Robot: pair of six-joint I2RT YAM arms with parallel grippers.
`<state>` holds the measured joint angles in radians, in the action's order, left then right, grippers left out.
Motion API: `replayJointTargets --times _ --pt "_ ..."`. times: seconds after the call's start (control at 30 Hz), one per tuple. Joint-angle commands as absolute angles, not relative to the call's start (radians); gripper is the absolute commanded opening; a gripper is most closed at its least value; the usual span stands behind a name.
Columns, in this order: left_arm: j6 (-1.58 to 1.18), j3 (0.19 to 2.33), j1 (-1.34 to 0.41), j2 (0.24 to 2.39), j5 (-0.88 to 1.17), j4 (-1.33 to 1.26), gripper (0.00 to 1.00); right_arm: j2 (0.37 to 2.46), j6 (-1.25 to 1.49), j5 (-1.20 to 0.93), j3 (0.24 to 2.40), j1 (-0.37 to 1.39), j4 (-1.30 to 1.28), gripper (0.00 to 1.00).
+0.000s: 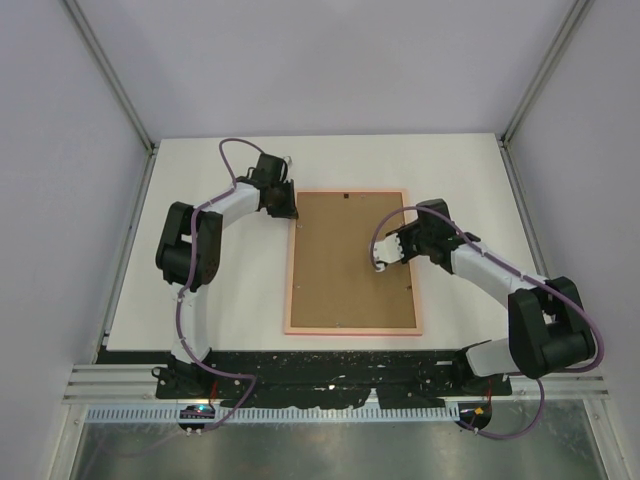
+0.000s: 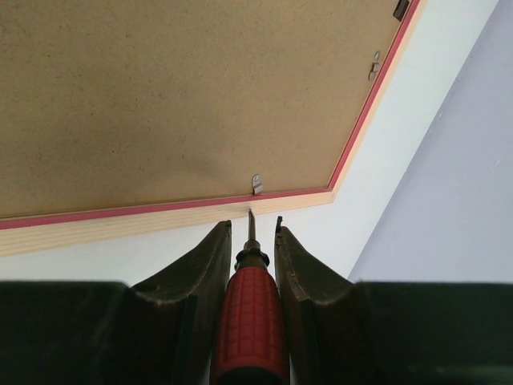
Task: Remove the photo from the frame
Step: Release the photo frame item from the photo frame.
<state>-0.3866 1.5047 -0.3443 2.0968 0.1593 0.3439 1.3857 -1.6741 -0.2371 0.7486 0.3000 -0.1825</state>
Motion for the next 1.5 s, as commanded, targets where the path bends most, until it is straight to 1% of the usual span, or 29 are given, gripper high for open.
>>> replayJointTargets --times 0.0,0.1,0.23,0.43,0.67,0.83,1.1,1.47 --pt "-0.368 1.489 -0.339 2.072 0.176 0.350 0.00 1.362 -1.666 -0.248 0.747 0.305 -0.178 0.08" --pt "-0.368 1.489 -0.339 2.072 0.178 0.350 0.00 1.364 -1.660 -0.252 0.735 0.314 -0.134 0.08" --pt "-0.368 1.489 -0.339 2.071 0.178 0.351 0.00 1.367 -1.701 -0.213 0.675 0.324 0.059 0.08" --pt "-0.368 1.489 -0.339 2.071 0.176 0.350 0.00 1.367 -1.680 -0.227 0.692 0.330 0.006 0.08" --pt "-0.368 1.489 -0.339 2.072 0.178 0.350 0.00 1.359 -1.654 -0.247 0.726 0.331 -0.126 0.08" --pt "-0.368 1.489 -0.339 2.071 0.178 0.348 0.00 1.362 -1.654 -0.252 0.723 0.331 -0.137 0.08" --pt "-0.368 1.491 -0.339 2.072 0.179 0.348 0.00 1.390 -1.736 -0.198 0.646 0.331 0.046 0.08" --pt "-0.364 1.491 -0.339 2.074 0.189 0.347 0.00 1.422 -1.781 -0.204 0.595 0.333 0.126 0.08"
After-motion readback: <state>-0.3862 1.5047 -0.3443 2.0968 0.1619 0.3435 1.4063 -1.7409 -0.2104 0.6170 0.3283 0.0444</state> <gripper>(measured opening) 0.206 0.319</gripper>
